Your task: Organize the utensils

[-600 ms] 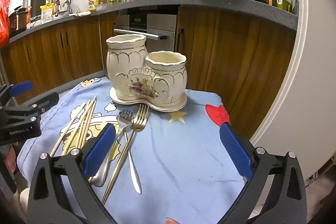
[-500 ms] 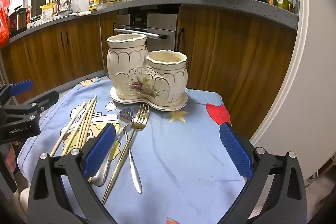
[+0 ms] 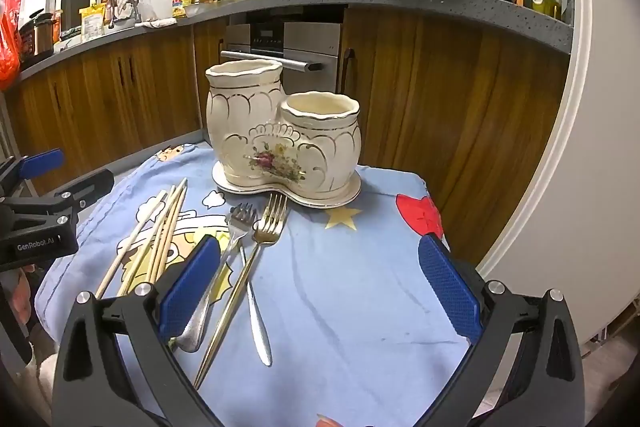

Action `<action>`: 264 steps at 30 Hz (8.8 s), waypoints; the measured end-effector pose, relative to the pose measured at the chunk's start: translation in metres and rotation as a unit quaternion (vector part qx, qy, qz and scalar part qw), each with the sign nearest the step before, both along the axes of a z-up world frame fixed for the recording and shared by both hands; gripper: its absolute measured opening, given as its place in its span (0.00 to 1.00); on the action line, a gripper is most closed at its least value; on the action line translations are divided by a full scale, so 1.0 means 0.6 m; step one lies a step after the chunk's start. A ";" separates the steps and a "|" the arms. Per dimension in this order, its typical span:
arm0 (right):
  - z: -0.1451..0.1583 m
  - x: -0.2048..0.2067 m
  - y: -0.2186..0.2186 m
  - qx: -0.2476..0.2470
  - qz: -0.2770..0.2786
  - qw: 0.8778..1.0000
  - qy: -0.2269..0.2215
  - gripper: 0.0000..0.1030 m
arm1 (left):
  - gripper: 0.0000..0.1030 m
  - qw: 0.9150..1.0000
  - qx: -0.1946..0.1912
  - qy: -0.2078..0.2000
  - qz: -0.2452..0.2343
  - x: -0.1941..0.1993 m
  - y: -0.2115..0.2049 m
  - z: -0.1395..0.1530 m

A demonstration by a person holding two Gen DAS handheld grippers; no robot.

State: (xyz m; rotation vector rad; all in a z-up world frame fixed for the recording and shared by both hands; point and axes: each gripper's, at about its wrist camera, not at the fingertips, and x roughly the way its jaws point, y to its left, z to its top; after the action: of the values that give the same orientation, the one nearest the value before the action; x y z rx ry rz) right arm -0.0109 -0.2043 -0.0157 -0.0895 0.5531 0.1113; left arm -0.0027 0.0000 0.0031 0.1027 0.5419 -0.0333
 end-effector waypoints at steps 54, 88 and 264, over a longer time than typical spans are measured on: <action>-0.010 0.000 -0.015 0.011 0.005 1.000 0.019 0.95 | 0.96 1.000 -0.003 -0.002 0.000 -0.009 0.016 0.002; -0.041 0.030 -0.032 0.046 0.069 0.994 0.068 0.95 | 0.72 0.994 0.046 0.100 -0.002 0.055 0.049 -0.086; 0.107 0.293 -0.069 0.105 0.033 0.993 -0.051 0.04 | 0.13 0.977 -0.118 -0.087 -0.157 0.238 -0.019 0.069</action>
State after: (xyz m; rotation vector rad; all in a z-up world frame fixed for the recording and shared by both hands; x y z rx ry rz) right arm 0.1648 -0.2459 0.0486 0.0918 0.4346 0.2267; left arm 0.1399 -0.0115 0.0442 -0.0407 0.3396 -0.3936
